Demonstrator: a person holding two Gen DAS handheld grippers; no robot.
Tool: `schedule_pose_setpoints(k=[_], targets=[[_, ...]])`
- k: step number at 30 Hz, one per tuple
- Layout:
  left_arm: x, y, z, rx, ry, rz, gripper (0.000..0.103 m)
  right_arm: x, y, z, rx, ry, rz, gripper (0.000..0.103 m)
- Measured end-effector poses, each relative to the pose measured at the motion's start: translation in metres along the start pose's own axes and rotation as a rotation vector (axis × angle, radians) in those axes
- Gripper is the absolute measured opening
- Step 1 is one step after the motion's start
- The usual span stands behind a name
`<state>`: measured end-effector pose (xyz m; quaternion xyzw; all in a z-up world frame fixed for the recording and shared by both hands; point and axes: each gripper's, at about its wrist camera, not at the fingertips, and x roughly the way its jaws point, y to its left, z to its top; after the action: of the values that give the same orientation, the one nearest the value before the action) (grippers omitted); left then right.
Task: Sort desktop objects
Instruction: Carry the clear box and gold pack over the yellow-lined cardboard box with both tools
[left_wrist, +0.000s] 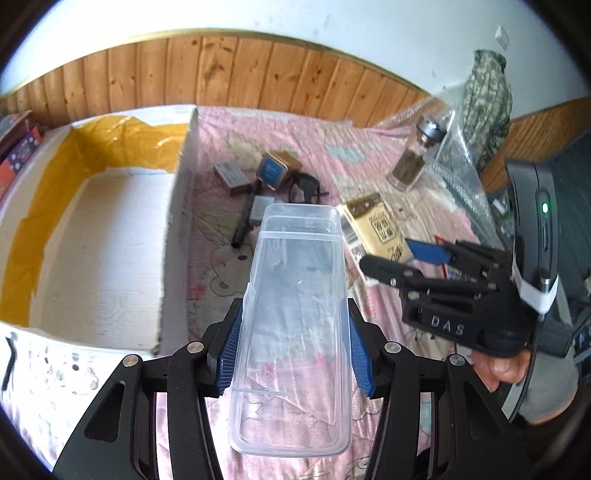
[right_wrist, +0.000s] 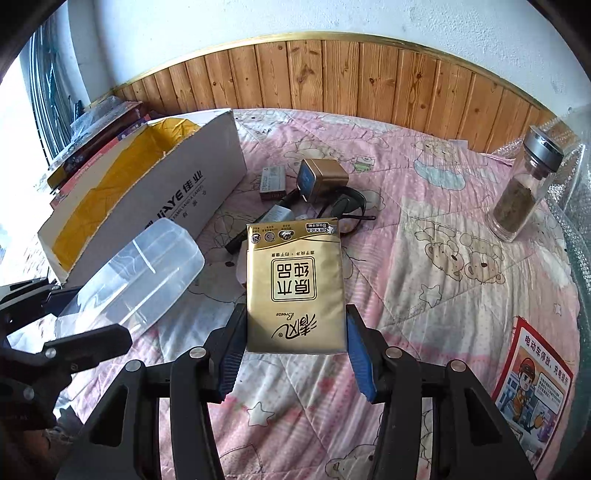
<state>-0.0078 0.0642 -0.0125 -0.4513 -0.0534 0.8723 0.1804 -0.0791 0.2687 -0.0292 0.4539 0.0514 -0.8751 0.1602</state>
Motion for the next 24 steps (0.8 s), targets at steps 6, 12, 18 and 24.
schedule_pose_setpoints(k=[6, 12, 18, 24], targets=[[-0.034, 0.013, 0.006, -0.062, -0.068, 0.058, 0.053, -0.018, 0.026, 0.005, -0.03, -0.03, 0.05, 0.052], [-0.063, 0.034, 0.008, -0.111, -0.134, 0.124, 0.053, -0.032, 0.058, 0.015, -0.09, -0.052, 0.1, 0.052], [-0.075, 0.064, 0.009, -0.158, -0.161, 0.194, 0.053, -0.033, 0.086, 0.032, -0.143, -0.054, 0.15, 0.052], [-0.077, 0.094, 0.018, -0.208, -0.16, 0.26, 0.053, -0.029, 0.111, 0.049, -0.184, -0.049, 0.182, 0.052]])
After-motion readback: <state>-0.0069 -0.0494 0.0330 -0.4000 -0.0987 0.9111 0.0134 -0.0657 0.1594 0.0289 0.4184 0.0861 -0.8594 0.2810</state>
